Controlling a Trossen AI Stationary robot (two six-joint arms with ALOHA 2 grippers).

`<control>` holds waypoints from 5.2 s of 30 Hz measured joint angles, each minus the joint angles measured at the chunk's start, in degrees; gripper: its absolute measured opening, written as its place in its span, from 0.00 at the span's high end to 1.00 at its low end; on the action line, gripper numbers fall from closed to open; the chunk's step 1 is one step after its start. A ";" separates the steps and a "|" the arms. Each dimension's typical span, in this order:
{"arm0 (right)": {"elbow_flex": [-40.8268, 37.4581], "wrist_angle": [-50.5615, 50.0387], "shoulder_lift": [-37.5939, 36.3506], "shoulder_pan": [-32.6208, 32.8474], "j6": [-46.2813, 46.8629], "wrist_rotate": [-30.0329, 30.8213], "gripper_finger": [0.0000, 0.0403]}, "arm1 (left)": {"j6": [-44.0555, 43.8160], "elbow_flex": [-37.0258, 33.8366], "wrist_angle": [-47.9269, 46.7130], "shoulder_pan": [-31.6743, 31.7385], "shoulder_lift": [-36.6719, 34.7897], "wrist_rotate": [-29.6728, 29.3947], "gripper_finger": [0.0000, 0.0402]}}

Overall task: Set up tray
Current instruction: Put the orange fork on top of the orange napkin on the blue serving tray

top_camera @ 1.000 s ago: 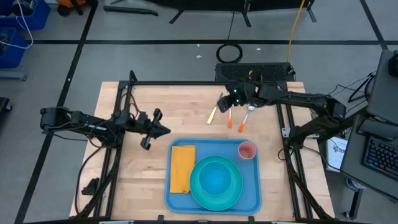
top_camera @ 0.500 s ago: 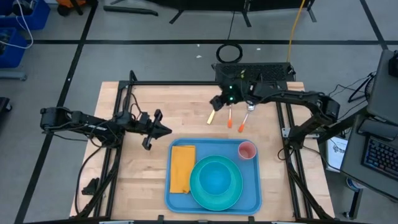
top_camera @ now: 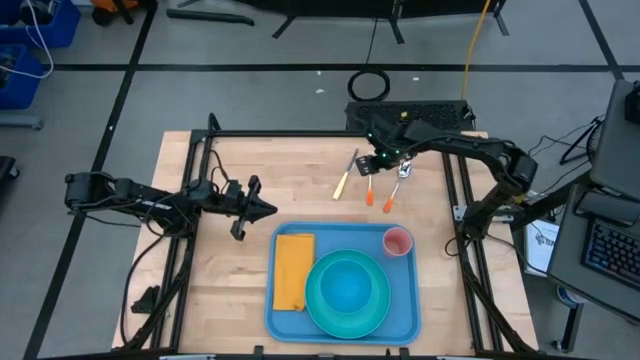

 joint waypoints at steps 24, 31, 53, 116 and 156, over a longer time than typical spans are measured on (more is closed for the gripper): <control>15.36 -14.92 17.85 -3.75 -1.97 -0.02 0.65 | -0.58 0.02 -2.83 0.02 0.00 -0.29 0.94; 15.36 -14.26 19.95 -3.73 -1.96 -1.56 0.67 | -0.63 0.02 -2.96 0.01 0.00 -0.38 0.94; 13.14 -10.89 21.61 -3.94 -1.54 -5.17 0.52 | -0.15 0.02 -3.85 0.02 0.00 -0.42 0.94; 8.62 -3.13 24.05 -4.33 -4.02 -4.47 0.99 | 0.17 0.02 -6.01 -0.20 0.00 -0.51 0.94; 8.65 23.32 9.20 13.30 0.79 3.26 1.00 | -4.06 0.02 -8.81 -0.25 0.00 -5.77 0.94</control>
